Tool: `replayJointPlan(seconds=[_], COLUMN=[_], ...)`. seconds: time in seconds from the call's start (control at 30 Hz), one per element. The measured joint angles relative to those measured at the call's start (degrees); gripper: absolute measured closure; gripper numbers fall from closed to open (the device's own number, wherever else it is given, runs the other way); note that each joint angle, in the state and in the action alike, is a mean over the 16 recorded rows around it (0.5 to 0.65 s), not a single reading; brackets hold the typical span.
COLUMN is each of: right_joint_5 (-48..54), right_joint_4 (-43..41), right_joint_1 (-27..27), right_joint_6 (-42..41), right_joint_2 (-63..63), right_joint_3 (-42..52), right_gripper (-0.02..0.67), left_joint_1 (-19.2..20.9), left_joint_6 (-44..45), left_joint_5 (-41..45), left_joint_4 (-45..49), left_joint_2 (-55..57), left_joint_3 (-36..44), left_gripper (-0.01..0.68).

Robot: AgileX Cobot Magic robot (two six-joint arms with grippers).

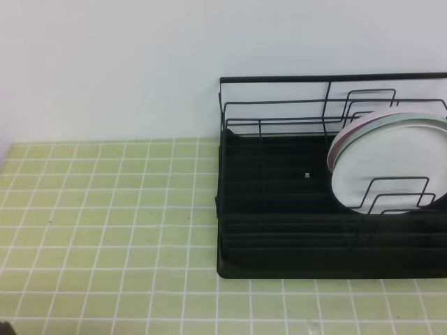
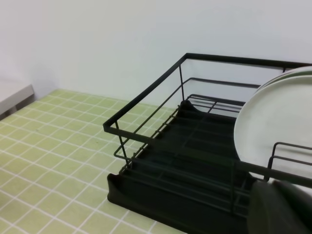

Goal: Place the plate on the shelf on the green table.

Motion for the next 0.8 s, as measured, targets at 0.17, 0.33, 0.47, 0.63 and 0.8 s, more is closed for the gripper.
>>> replayJointPlan(seconds=[0.17,0.33,0.47,0.63,0.8], right_joint_5=[-0.1,-0.2,-0.3,-0.3,-0.2], right_joint_4=[0.0,0.0,0.0,0.0,0.0], right_joint_1=[0.0,0.0,0.0,0.0,0.0], right_joint_6=[0.0,0.1,0.1,0.0,0.0], right_joint_2=[-0.1,-0.2,-0.2,-0.2,-0.2], right_joint_3=[0.1,0.2,0.3,0.5,0.6], right_gripper=[0.651,0.652,0.652,0.652,0.652], left_joint_1=[0.3,0.3,0.3,0.3,0.3], left_joint_6=[-9.2,-14.1,-15.8,-17.2,-17.3], left_joint_5=[2.3,4.4,4.8,4.7,4.9], left_joint_4=[9.0,12.6,12.2,11.4,11.4], left_joint_2=[-4.2,-5.6,-5.6,-5.6,-5.5], left_joint_3=[1.8,1.8,1.7,1.7,1.7], left_gripper=[0.675,0.675,0.675,0.675,0.675])
